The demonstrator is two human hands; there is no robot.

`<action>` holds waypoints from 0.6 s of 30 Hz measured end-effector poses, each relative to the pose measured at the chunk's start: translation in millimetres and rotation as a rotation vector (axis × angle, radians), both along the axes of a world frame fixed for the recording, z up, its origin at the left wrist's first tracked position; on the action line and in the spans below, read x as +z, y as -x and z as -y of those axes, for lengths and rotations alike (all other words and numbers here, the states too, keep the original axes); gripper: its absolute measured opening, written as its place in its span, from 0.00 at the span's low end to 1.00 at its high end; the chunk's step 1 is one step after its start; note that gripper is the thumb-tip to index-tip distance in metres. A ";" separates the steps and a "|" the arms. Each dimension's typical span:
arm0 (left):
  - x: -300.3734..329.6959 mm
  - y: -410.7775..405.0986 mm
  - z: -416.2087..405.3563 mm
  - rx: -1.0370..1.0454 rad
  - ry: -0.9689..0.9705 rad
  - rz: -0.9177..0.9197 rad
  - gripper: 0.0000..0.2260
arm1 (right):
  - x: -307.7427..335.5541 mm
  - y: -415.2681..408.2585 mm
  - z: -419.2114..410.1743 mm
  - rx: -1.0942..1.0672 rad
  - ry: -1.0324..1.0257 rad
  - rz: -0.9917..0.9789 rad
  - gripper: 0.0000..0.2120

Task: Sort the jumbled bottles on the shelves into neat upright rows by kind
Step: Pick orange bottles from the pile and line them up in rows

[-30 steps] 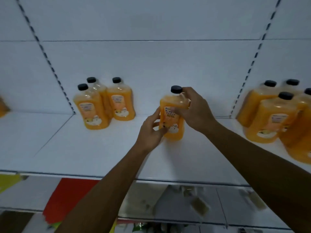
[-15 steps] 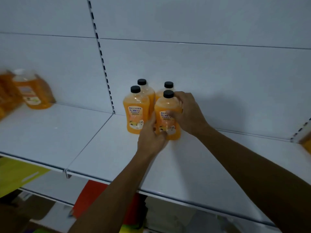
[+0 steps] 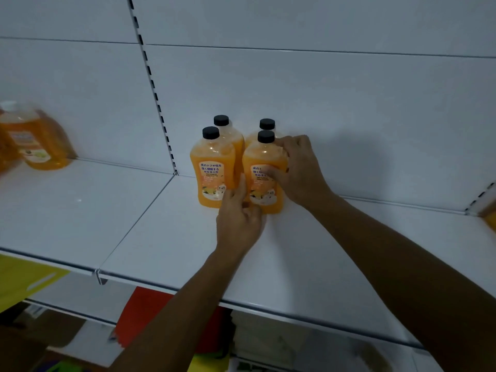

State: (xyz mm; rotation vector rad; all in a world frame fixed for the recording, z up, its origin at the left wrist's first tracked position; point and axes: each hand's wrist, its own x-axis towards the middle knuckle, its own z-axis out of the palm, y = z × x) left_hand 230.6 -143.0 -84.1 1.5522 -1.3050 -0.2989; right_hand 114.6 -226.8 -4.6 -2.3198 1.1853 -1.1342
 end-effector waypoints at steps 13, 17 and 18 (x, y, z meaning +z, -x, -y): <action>-4.7 11.0 -16.1 -0.008 -0.041 0.098 0.33 | -8.2 -8.7 -13.4 -0.054 -0.023 0.073 0.27; -5.2 9.4 -13.4 -0.004 -0.013 0.115 0.33 | -10.3 -10.9 -13.2 -0.048 -0.013 0.080 0.27; -4.9 9.3 -12.8 -0.004 -0.011 0.114 0.32 | -10.3 -11.4 -12.7 -0.050 -0.003 0.080 0.27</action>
